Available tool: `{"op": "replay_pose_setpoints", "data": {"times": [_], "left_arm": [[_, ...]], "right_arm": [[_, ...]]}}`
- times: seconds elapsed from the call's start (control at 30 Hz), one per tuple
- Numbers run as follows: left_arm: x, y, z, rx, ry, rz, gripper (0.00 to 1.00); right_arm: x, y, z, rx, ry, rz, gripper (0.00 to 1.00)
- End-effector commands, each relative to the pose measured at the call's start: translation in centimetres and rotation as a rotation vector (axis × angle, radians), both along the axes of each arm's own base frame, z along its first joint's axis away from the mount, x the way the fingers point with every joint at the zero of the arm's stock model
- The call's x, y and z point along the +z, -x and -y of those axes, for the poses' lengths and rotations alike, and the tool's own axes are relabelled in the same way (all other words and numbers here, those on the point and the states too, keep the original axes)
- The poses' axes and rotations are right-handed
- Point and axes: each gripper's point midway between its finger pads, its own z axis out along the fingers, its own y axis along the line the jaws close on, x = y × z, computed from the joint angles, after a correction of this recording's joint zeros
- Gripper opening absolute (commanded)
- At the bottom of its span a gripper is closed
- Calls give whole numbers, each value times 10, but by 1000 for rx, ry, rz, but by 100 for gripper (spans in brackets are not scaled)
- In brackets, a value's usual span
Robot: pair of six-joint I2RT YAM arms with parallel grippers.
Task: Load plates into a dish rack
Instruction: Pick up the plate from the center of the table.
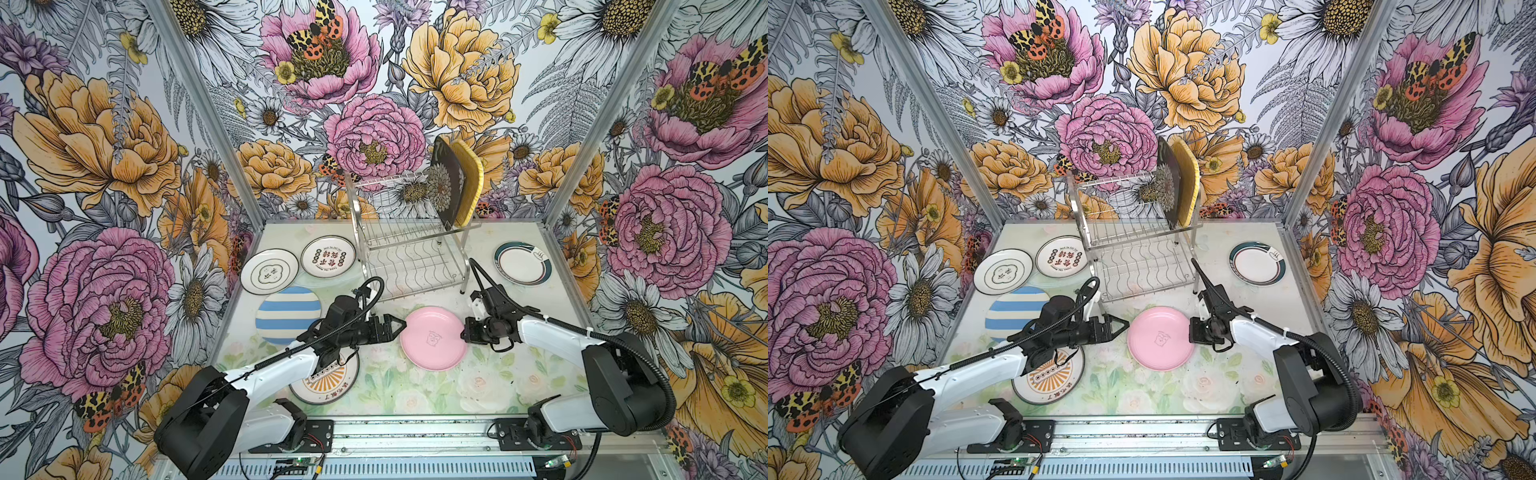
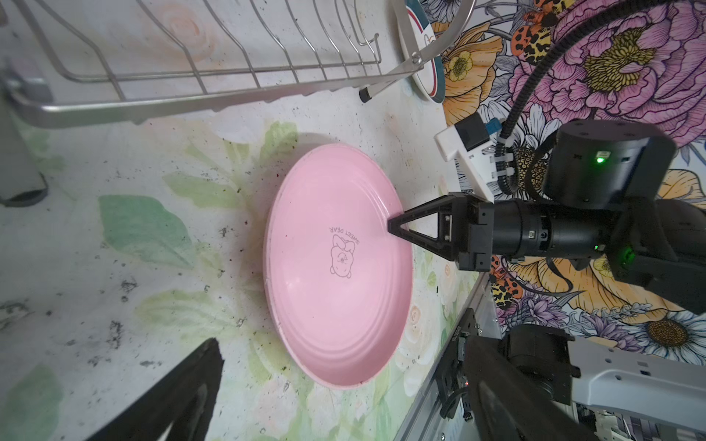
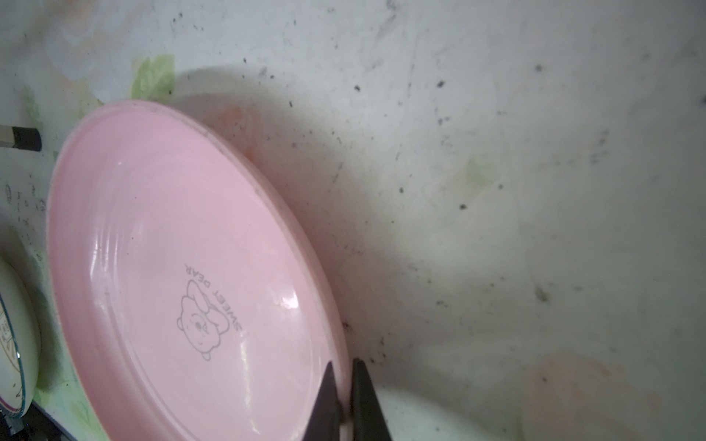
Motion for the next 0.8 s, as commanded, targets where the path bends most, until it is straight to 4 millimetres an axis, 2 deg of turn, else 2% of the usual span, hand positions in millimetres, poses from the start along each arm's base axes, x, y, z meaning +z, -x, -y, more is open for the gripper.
{"op": "replay_pose_setpoints", "data": {"times": [0.0,0.43,0.67,0.77], "left_arm": [[2,4,3,-16,13,11,99],[5,3,16,-60,70,8,97],[16,2,25,-94,120,17,82],[17,2,27,-99,127,16,72]], "right_arm": [[10,3,-4,12,-22,32,0],[68,5,-33,30,-155,149,0],[91,1,-52,58,-169,205,0],[100,-2,-56,63,-177,226,0]]}}
